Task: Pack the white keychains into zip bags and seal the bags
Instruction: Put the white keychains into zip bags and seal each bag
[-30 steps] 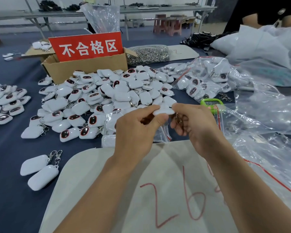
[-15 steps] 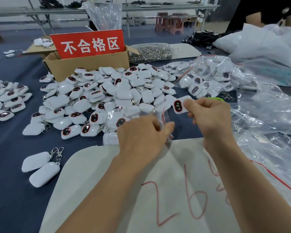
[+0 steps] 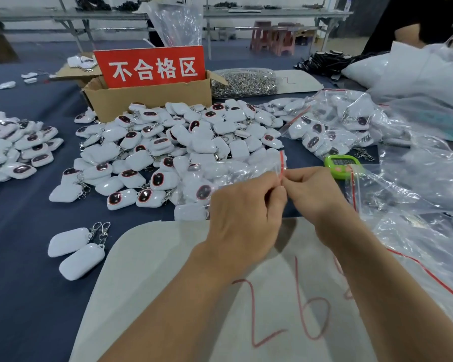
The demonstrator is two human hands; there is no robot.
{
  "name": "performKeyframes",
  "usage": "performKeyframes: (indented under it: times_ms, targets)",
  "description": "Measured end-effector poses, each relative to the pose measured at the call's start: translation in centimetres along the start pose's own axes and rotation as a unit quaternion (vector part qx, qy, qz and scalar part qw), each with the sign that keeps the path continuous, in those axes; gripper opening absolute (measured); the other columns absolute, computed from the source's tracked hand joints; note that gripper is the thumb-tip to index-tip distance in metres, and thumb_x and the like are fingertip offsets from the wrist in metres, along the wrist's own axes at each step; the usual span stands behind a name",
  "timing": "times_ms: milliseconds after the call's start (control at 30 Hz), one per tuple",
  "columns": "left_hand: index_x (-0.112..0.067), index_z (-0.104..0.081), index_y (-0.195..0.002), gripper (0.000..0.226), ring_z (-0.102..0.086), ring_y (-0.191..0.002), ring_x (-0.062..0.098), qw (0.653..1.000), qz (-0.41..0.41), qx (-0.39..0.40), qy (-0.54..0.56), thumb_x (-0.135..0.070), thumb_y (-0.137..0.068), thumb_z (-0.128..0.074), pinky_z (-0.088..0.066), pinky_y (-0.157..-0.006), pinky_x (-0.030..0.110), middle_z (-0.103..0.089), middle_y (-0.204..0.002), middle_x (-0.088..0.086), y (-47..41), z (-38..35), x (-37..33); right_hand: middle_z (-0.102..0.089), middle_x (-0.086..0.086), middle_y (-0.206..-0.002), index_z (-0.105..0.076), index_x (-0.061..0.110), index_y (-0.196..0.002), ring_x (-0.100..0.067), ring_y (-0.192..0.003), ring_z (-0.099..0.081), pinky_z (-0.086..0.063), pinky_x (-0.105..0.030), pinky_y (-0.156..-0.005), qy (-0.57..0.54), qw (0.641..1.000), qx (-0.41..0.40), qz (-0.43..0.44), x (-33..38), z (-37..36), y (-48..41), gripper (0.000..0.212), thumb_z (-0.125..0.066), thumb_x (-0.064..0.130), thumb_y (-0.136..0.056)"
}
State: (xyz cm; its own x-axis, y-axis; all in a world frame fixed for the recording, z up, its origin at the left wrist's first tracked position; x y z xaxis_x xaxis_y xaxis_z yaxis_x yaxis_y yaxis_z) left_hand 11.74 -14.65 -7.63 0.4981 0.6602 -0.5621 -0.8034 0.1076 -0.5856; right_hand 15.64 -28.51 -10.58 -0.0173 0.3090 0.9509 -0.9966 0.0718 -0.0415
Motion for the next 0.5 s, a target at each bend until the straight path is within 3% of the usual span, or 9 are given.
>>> performKeyframes:
  times_ms: [67,133,200,267,333,367,433,500]
  targets:
    - [-0.022,-0.056,-0.076,0.022,-0.049,-0.058,0.014,0.999,-0.029,-0.014,0.025,-0.029,-0.096,-0.051,-0.038,-0.062,0.034,-0.055,-0.061,-0.008,0.2,0.2,-0.6,-0.037,-0.006,-0.059,-0.052,0.008,-0.052,-0.015,-0.059,-0.033,-0.03,-0.028,-0.058,-0.045,0.999,0.006,-0.004,0.5,0.0,0.2,0.044,-0.07,0.024,-0.089]
    - [-0.021,-0.058,-0.077,0.022,-0.045,-0.058,0.011,0.997,-0.042,-0.021,0.057,-0.027,-0.098,-0.053,-0.04,-0.06,0.033,-0.053,-0.061,-0.009,0.3,0.1,-0.7,-0.032,-0.003,-0.057,-0.045,0.018,-0.046,-0.013,-0.056,-0.029,-0.028,-0.024,-0.051,-0.102,0.993,-0.054,0.002,0.7,1.3,0.2,0.045,-0.072,0.029,-0.079]
    - [-0.022,-0.06,-0.08,0.021,-0.044,-0.059,0.005,0.996,-0.047,-0.009,0.079,-0.027,-0.099,-0.055,-0.039,-0.059,0.027,-0.049,-0.061,-0.014,0.4,-0.1,-0.8,-0.041,0.0,-0.056,-0.059,0.016,-0.052,-0.011,-0.055,-0.036,-0.033,-0.021,-0.053,-0.144,0.986,-0.077,0.03,0.8,2.5,0.1,0.034,-0.073,0.023,-0.082]
    - [-0.027,-0.065,-0.089,0.021,-0.051,-0.064,-0.001,0.994,-0.038,0.011,0.101,-0.035,-0.102,-0.052,-0.042,-0.063,0.023,-0.057,-0.067,-0.017,0.3,-0.4,-0.5,-0.061,-0.007,-0.068,-0.076,0.004,-0.08,-0.017,-0.063,-0.055,-0.046,-0.027,-0.058,-0.176,0.984,0.004,0.018,0.9,1.5,0.0,0.015,-0.068,0.012,-0.091]
    - [-0.032,-0.069,-0.09,0.026,-0.061,-0.072,0.002,0.989,0.022,-0.015,0.148,-0.042,-0.102,-0.048,-0.049,-0.069,0.027,-0.07,-0.08,-0.012,-0.3,0.2,1.0,-0.075,-0.012,-0.085,-0.08,0.004,-0.093,-0.023,-0.074,-0.068,-0.058,-0.035,-0.063,-0.182,0.981,0.07,-0.014,0.5,0.1,0.1,0.015,-0.065,0.001,-0.092]
    - [-0.035,-0.071,-0.087,0.028,-0.062,-0.072,0.004,0.979,0.072,-0.053,0.184,-0.043,-0.1,-0.047,-0.049,-0.068,0.028,-0.072,-0.082,-0.009,-0.7,0.9,2.3,-0.079,-0.011,-0.09,-0.082,0.01,-0.092,-0.024,-0.079,-0.071,-0.062,-0.037,-0.067,-0.175,0.982,0.064,-0.02,0.2,0.0,0.0,0.023,-0.065,-0.006,-0.089]
    - [-0.034,-0.076,-0.088,0.031,-0.055,-0.06,0.006,0.939,0.177,-0.146,0.256,-0.043,-0.099,-0.048,-0.045,-0.059,0.026,-0.068,-0.072,-0.005,-1.4,3.0,5.5,-0.08,-0.011,-0.09,-0.084,0.022,-0.084,-0.023,-0.079,-0.071,-0.062,-0.038,-0.073,-0.148,0.989,-0.014,-0.012,-0.2,1.1,-0.4,0.044,-0.065,-0.018,-0.081]
    - [-0.032,-0.079,-0.086,0.029,-0.047,-0.056,0.009,0.886,0.274,-0.227,0.296,-0.037,-0.096,-0.053,-0.041,-0.055,0.025,-0.065,-0.066,-0.004,-1.4,4.8,8.8,-0.078,-0.017,-0.088,-0.082,0.025,-0.081,-0.023,-0.071,-0.064,-0.054,-0.038,-0.067,-0.14,0.984,-0.107,0.009,-0.4,3.1,-0.5,0.048,-0.063,-0.019,-0.081]
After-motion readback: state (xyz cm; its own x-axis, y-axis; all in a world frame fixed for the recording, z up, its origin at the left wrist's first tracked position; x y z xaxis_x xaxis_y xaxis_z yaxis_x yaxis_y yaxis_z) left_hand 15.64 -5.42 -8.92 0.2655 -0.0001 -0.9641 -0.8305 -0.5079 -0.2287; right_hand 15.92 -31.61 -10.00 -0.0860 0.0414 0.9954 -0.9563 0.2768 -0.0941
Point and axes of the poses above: each hand's wrist, its own y-axis away from the middle knuckle, its own z-axis out of the back of the hand, x = y × z, the point moved 7 cm from there along -y, towards the middle knuckle
